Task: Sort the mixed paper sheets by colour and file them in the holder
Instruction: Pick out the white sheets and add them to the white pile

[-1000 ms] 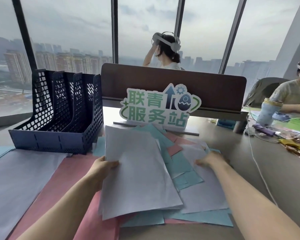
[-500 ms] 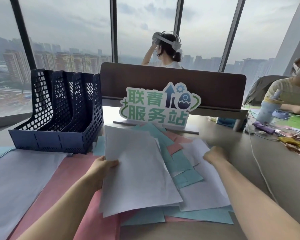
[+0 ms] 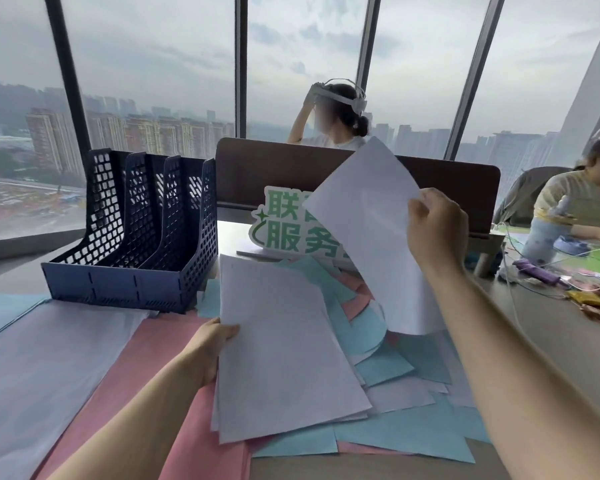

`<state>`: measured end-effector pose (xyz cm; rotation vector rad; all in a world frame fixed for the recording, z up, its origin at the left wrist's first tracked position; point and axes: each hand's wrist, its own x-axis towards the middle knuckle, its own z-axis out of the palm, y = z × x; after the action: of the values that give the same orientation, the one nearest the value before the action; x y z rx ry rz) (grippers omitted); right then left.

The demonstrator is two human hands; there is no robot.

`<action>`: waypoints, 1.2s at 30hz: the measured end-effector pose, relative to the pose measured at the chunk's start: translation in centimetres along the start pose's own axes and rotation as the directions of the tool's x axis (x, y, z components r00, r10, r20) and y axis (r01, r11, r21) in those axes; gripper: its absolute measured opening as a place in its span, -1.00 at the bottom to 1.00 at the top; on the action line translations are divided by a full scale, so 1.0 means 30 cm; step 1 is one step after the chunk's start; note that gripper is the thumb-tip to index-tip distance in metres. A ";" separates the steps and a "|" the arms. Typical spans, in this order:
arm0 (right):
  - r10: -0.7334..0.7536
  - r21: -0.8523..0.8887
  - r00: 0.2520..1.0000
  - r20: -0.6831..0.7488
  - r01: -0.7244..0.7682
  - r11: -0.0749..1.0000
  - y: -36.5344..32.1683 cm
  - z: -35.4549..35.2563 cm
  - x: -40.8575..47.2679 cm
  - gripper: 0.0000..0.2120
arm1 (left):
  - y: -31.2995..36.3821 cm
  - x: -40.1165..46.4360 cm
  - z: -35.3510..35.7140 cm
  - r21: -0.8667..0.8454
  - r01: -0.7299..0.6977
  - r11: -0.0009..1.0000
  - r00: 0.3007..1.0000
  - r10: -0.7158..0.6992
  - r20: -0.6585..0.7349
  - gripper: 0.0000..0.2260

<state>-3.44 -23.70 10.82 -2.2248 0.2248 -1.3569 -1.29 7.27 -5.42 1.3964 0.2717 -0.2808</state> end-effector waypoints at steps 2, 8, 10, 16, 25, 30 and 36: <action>0.077 0.001 0.995 0.062 -0.077 0.997 -0.010 0.029 -0.011 -0.83 | 0.003 0.000 -0.002 0.004 0.003 1.000 1.000 -0.003 -0.009 -0.89; -0.015 0.038 0.999 -0.039 0.017 0.999 -0.068 0.020 0.022 -0.80 | 0.004 0.001 0.002 -0.004 0.012 1.000 1.000 -0.012 -0.001 -0.88; -0.054 0.077 0.998 -0.020 0.055 0.996 -0.117 0.009 0.045 -0.82 | 0.003 0.005 0.001 -0.012 0.018 1.000 1.000 -0.018 -0.004 -0.88; 0.004 0.163 1.000 0.031 -0.009 0.987 -0.185 0.066 0.041 -0.78 | 0.006 -0.003 0.001 -0.009 0.016 1.000 1.000 -0.017 -0.015 -0.91; 0.255 -0.043 0.778 0.575 -0.283 0.958 0.008 0.316 -0.365 -0.77 | 0.008 0.022 -0.018 -0.189 0.081 0.979 0.992 -0.060 0.113 -0.47; 0.367 -0.201 0.660 0.656 -0.316 0.927 0.102 0.330 -0.447 -0.83 | 0.004 0.016 -0.009 0.062 0.018 0.998 0.999 -0.021 0.046 -0.66; 0.626 -0.625 0.633 0.456 -0.273 0.731 0.310 0.213 -0.355 -0.50 | 0.007 0.013 0.008 0.073 0.018 0.997 1.000 -0.019 0.013 -0.70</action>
<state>-1.92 -25.18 -4.55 -2.6345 0.9258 -0.1833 -0.84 7.04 -5.32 1.4637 0.2651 -0.3181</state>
